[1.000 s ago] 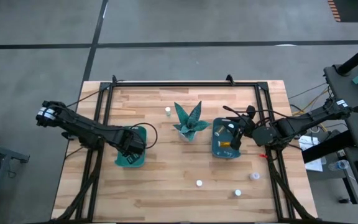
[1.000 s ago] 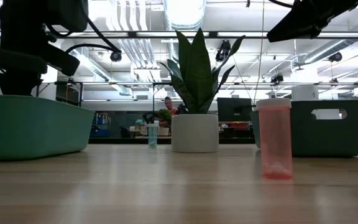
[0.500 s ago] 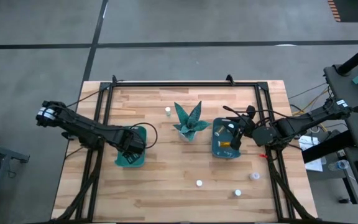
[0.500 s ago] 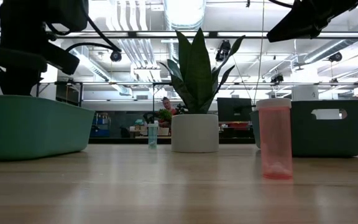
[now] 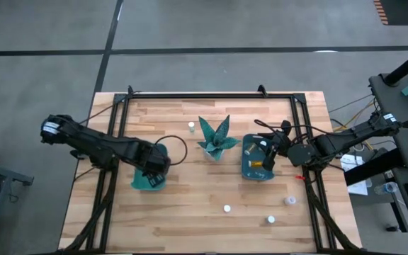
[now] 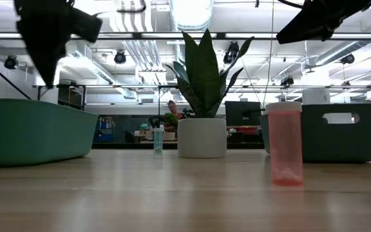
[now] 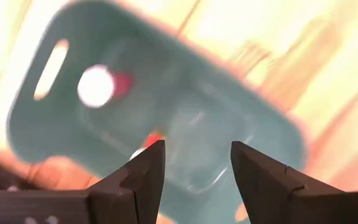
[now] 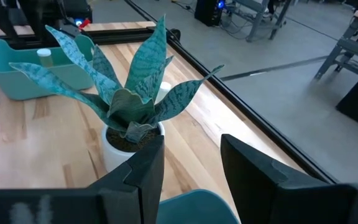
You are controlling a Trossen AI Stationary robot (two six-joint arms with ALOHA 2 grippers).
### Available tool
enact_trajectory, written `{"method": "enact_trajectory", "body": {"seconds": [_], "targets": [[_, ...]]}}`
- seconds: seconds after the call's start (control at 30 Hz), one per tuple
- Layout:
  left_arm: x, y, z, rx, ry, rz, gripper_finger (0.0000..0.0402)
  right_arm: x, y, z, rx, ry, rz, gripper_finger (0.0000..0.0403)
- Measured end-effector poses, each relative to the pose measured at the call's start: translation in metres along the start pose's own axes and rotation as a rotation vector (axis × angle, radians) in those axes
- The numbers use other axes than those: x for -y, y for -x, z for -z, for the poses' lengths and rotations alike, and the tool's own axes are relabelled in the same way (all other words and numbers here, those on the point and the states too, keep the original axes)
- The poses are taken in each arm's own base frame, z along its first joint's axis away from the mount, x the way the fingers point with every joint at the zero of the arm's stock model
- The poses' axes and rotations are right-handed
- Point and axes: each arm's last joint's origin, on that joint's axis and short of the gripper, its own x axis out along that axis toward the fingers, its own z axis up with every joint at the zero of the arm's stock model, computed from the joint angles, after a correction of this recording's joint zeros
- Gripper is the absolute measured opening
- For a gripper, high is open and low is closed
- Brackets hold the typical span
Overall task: Pick and place medicine bottles into bin by pill shape (circle, oval)
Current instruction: Put the pink tablet bottle into the blue bin
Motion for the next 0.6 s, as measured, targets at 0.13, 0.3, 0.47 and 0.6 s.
{"method": "enact_trajectory", "body": {"seconds": [0.13,0.3,0.47,0.6], "targets": [[0.01,0.015,-0.011,0.117,-0.077,0.078,0.0167,0.0,0.0,0.0,0.0,-0.02,0.0,0.015],[0.026,0.025,-0.026,0.298,-0.216,0.217,0.0167,-0.001,0.0,0.0,-0.004,-0.078,-0.016,0.015],[0.044,0.035,-0.033,0.515,-0.439,0.295,0.0167,-0.008,0.0,-0.003,-0.036,-0.17,-0.218,0.015],[0.058,0.048,-0.038,0.765,-0.596,0.233,0.0167,-0.02,-0.003,-0.008,-0.037,-0.224,-0.366,0.015]]}}
